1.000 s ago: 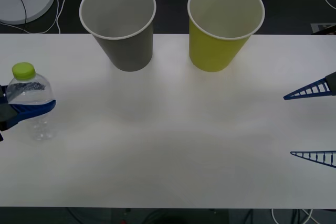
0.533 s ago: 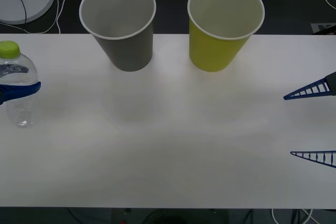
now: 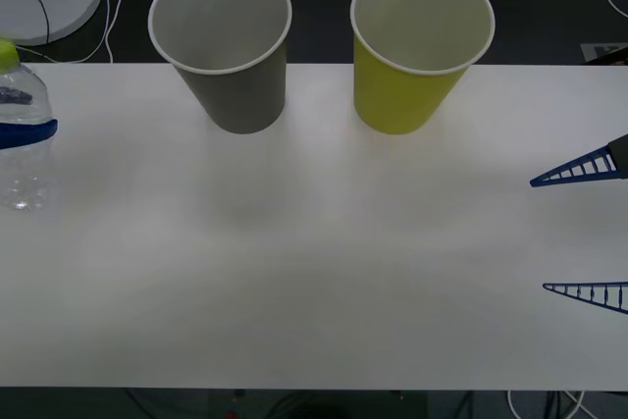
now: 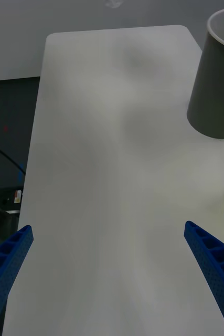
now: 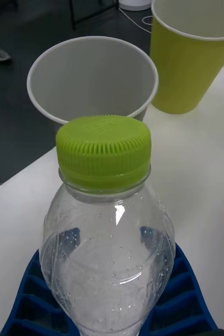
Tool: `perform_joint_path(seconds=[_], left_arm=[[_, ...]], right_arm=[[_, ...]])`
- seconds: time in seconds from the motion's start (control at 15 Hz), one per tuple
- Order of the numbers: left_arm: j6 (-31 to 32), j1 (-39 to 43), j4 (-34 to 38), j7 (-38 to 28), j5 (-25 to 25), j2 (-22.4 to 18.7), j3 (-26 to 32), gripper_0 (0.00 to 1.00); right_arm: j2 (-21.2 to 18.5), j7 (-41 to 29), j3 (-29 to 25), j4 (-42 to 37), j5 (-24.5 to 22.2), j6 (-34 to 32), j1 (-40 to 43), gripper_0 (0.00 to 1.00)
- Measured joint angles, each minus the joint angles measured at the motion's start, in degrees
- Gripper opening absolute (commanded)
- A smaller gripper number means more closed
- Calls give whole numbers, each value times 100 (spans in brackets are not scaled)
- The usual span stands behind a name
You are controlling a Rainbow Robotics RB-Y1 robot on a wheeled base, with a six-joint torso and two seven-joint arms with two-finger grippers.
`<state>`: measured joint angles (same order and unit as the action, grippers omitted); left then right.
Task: Put the can into the green bin and the plastic bottle into the gray bin
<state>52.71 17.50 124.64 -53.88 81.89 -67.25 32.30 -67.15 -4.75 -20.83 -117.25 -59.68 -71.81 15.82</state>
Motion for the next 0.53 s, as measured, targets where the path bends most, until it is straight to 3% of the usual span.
perform_joint_path(seconds=[0.53], left_arm=[[1451, -1490, -1154, -89, -237, -783, -278, 0]], right_arm=[[0, 0, 0, 0, 0, 0, 0, 100]])
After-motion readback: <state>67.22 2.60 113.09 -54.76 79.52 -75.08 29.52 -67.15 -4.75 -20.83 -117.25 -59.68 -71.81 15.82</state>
